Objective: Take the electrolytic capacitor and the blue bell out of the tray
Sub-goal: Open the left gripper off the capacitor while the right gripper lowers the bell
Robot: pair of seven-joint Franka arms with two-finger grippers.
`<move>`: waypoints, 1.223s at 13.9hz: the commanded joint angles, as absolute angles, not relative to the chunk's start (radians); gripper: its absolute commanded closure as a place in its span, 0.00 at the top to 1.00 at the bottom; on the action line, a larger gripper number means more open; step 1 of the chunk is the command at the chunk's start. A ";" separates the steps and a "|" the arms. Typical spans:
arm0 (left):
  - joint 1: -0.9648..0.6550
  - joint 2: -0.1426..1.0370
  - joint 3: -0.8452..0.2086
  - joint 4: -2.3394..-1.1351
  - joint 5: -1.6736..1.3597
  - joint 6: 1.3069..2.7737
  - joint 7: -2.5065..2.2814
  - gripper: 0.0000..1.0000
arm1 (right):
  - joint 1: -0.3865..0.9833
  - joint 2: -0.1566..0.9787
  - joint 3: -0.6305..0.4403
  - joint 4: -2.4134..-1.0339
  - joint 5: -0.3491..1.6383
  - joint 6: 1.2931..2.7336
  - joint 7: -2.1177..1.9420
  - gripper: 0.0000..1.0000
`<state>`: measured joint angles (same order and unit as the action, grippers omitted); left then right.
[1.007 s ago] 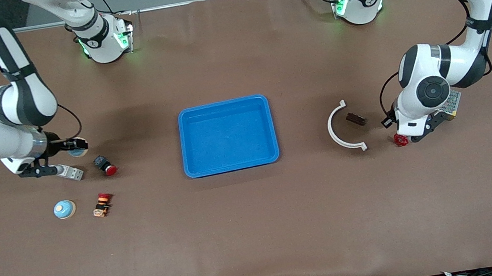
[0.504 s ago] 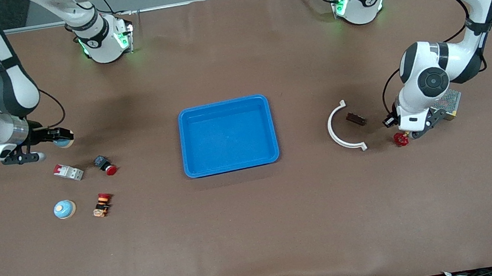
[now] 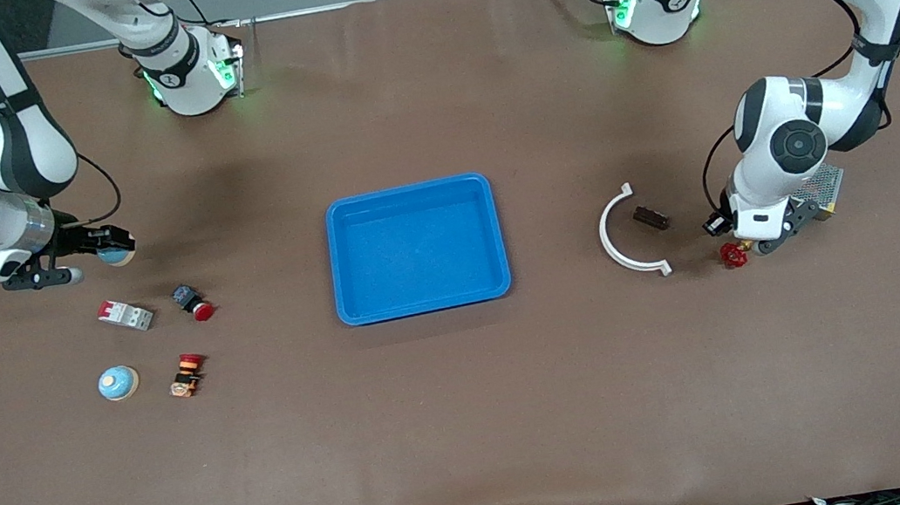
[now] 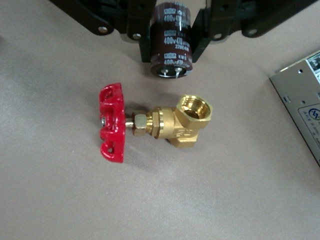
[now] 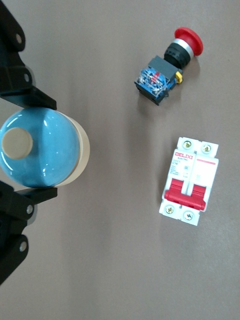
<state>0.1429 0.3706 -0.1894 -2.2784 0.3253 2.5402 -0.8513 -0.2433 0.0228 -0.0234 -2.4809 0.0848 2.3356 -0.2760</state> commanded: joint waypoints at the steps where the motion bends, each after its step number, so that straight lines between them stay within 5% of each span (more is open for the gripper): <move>1: 0.152 0.353 -0.196 -2.284 0.344 2.554 -0.844 0.84 | -0.265 0.006 -0.011 -2.534 0.074 2.416 -0.295 0.00; 2: 0.150 0.350 -0.196 -2.280 0.344 2.554 -0.851 1.00 | -0.265 0.020 -0.011 -2.551 0.075 2.456 -0.295 0.00; 8: 0.149 0.302 -0.209 -2.231 0.337 2.534 -0.856 1.00 | -0.298 0.136 -0.009 -2.569 0.075 2.629 -0.353 0.00; 17: 0.149 0.321 -0.232 -1.964 0.328 2.286 -0.845 1.00 | -0.302 0.192 -0.006 -2.571 0.089 2.694 -0.362 0.00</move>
<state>0.1421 0.3093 -0.2099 -2.0374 0.3253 2.3589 -0.8513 -0.2824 0.1796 -0.0226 -2.5639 0.0849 2.6624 -0.3469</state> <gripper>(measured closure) 0.000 0.330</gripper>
